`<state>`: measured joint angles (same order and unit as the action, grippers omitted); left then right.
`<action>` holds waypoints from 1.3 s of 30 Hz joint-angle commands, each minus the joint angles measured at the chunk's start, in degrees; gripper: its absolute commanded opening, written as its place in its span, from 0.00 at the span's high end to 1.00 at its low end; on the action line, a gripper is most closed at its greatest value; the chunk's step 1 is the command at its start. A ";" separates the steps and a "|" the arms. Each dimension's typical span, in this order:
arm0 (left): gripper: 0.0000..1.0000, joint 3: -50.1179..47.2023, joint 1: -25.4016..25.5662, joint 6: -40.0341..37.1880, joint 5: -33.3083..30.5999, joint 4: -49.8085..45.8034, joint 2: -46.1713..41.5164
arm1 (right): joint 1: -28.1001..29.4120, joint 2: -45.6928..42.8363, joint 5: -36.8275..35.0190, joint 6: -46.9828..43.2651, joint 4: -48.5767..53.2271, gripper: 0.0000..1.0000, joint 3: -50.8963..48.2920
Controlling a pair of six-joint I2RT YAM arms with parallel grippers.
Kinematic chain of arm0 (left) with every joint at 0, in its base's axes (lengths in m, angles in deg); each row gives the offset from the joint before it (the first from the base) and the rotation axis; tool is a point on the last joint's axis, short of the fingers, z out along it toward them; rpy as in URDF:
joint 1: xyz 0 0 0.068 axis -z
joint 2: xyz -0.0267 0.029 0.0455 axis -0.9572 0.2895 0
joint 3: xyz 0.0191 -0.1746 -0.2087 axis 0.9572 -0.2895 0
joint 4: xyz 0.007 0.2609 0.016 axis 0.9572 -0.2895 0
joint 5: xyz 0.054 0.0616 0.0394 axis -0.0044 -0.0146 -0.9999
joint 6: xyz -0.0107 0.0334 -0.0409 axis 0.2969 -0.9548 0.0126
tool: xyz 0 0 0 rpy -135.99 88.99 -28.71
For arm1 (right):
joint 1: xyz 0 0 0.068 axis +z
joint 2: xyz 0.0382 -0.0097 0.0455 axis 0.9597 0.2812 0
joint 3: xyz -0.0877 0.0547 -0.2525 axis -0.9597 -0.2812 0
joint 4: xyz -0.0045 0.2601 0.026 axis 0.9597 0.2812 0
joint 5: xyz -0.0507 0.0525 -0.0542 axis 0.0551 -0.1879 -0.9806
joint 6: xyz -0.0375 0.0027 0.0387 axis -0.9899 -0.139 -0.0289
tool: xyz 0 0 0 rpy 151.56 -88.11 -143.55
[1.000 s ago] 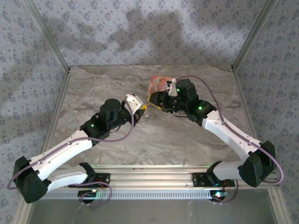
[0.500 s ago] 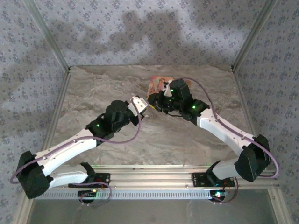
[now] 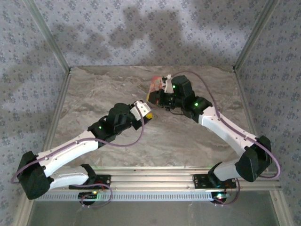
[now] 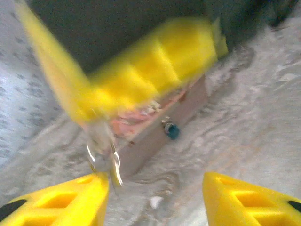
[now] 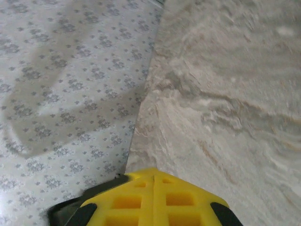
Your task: Unlock the padlock with the key
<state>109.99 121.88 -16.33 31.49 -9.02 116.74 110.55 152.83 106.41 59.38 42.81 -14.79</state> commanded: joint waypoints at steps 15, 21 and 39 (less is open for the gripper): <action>0.48 4.33 -24.98 44.00 59.75 15.60 1.59 | -4.58 -0.99 26.83 -50.68 5.17 1.00 3.20; 0.53 3.80 -24.59 48.94 61.94 23.48 4.00 | -5.12 -1.47 28.28 -46.96 -0.31 1.00 0.78; 0.57 3.04 -22.52 50.79 62.82 27.66 7.03 | -7.36 -3.26 26.99 -34.83 -11.84 1.00 -3.16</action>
<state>112.79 98.87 33.09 92.42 14.67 123.23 103.03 151.01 132.42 22.55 33.23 -17.64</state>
